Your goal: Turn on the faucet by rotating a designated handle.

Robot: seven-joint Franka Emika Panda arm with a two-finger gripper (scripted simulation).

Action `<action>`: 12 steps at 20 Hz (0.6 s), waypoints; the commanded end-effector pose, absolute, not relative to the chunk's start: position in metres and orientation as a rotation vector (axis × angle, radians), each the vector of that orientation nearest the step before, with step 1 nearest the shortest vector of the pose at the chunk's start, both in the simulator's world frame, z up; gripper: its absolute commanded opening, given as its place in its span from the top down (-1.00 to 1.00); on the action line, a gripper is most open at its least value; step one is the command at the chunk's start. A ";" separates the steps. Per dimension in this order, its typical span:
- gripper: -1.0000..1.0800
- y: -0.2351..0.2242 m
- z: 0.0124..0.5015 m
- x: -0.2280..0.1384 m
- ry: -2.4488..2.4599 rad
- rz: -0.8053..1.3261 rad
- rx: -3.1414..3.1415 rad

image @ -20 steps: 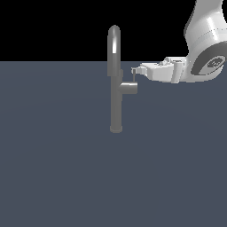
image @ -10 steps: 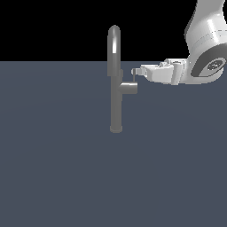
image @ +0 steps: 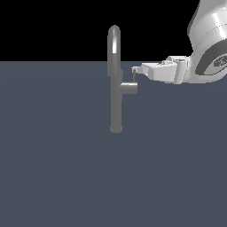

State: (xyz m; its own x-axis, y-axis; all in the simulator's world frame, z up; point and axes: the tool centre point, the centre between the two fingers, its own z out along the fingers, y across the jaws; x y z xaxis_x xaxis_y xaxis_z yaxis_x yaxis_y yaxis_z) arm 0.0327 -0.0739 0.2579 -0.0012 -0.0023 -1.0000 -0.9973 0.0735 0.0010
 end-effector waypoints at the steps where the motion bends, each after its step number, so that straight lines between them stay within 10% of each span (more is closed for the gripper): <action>1: 1.00 -0.074 0.258 0.027 1.246 1.156 -1.156; 12: 1.00 -0.072 0.260 0.006 1.243 1.145 -1.159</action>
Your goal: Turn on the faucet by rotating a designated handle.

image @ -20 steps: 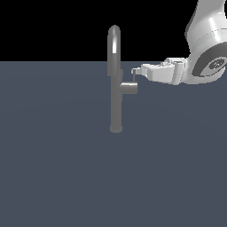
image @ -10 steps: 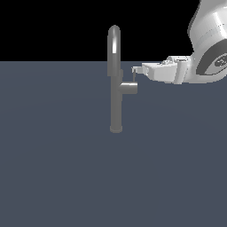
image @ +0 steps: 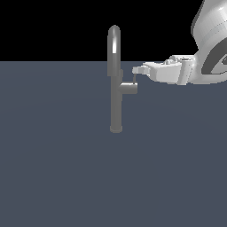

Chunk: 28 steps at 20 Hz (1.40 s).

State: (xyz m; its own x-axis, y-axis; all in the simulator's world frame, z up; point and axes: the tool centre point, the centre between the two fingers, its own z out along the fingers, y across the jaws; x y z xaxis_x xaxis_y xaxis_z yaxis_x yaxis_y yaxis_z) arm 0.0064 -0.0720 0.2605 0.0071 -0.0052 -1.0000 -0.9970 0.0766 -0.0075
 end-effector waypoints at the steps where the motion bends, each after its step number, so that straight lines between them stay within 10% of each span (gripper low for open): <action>1: 1.00 -0.072 0.258 0.003 1.243 1.147 -1.159; 28: 1.00 -0.068 0.185 -0.045 1.241 1.156 -1.158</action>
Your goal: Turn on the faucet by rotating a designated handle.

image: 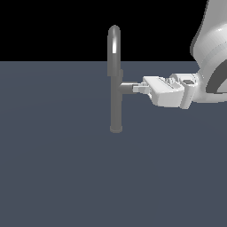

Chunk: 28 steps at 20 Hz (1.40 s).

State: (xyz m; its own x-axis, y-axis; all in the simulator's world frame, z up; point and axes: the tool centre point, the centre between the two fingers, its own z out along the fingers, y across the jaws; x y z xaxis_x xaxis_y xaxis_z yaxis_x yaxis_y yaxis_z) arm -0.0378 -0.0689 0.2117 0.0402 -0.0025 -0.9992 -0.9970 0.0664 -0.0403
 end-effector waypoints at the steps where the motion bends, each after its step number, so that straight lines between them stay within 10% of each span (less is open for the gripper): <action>1: 1.00 -0.068 0.185 -0.045 1.241 1.156 -1.158; 28: 1.00 -0.071 0.138 -0.004 1.240 1.157 -1.158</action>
